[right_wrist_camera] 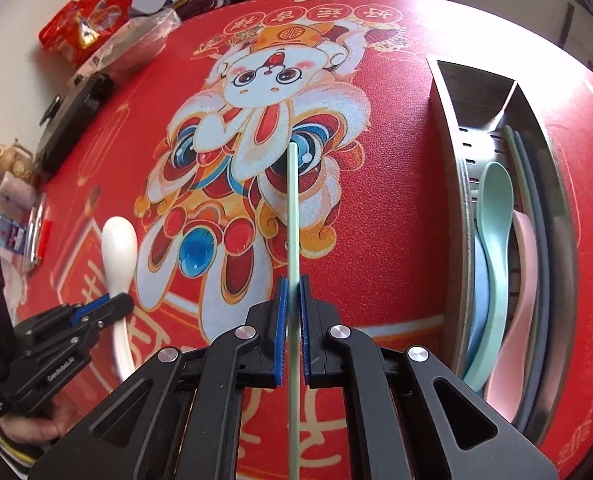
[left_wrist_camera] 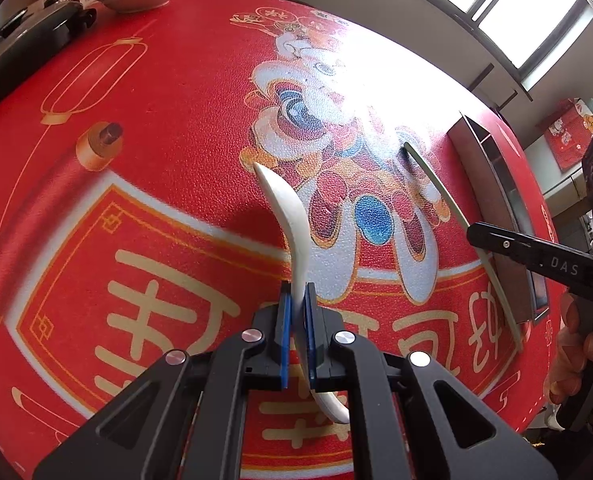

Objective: Organize utensils
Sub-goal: 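Grasp the remaining mint-green chopstick with the right tool while the left holds the white spoon, then carry the mint-green chopstick with the right tool down into the tray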

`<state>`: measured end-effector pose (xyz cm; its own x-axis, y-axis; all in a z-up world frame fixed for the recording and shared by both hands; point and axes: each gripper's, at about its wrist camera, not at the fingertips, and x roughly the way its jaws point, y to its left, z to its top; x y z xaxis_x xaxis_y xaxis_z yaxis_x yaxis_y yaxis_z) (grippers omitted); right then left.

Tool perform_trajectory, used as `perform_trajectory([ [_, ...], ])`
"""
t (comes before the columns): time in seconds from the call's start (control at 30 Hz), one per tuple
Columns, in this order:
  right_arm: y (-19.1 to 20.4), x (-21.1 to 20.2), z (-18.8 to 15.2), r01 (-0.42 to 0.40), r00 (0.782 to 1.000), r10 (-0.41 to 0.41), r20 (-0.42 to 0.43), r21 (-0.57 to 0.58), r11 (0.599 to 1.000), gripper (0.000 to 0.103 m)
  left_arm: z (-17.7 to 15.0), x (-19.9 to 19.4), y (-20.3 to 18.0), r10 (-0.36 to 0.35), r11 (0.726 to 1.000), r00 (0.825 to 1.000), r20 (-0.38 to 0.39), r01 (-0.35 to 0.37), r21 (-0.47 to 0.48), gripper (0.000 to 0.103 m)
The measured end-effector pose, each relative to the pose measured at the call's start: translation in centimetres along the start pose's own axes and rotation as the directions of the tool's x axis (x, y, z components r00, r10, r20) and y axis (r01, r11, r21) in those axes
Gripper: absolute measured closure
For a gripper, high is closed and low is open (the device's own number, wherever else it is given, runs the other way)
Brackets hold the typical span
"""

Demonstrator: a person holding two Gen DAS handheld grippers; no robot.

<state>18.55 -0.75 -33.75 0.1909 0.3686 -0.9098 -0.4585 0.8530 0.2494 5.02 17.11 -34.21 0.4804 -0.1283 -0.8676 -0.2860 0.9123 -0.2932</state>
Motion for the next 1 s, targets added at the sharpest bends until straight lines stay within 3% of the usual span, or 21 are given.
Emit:
perform_trajectory([
  [0.27, -1.0, -3.5, 0.1, -0.060, 0.991, 0.056, 0.118, 0.027, 0.998, 0.097, 0.3, 0.3, -0.6, 0.025, 0.999, 1.000, -0.013, -0.024, 0.021, 0.095],
  [0.47, -2.4, -4.4, 0.0, -0.081, 0.988, 0.072, 0.137, 0.062, 0.995, 0.097, 0.4, 0.5, -1.0, 0.039, 0.999, 0.999, -0.017, -0.038, 0.029, 0.095],
  [0.73, -2.0, -3.4, -0.5, -0.091, 0.993, 0.087, 0.077, 0.040, 0.995, 0.097, 0.3, 0.7, -1.2, 0.046, 0.999, 0.999, -0.013, -0.046, 0.026, 0.095],
  [1.0, -0.9, 0.1, -1.5, -0.084, 0.994, 0.086, -0.074, 0.023, 0.996, 0.097, 0.2, 0.7, -0.9, 0.038, 0.999, 0.999, -0.008, -0.038, 0.019, 0.095],
])
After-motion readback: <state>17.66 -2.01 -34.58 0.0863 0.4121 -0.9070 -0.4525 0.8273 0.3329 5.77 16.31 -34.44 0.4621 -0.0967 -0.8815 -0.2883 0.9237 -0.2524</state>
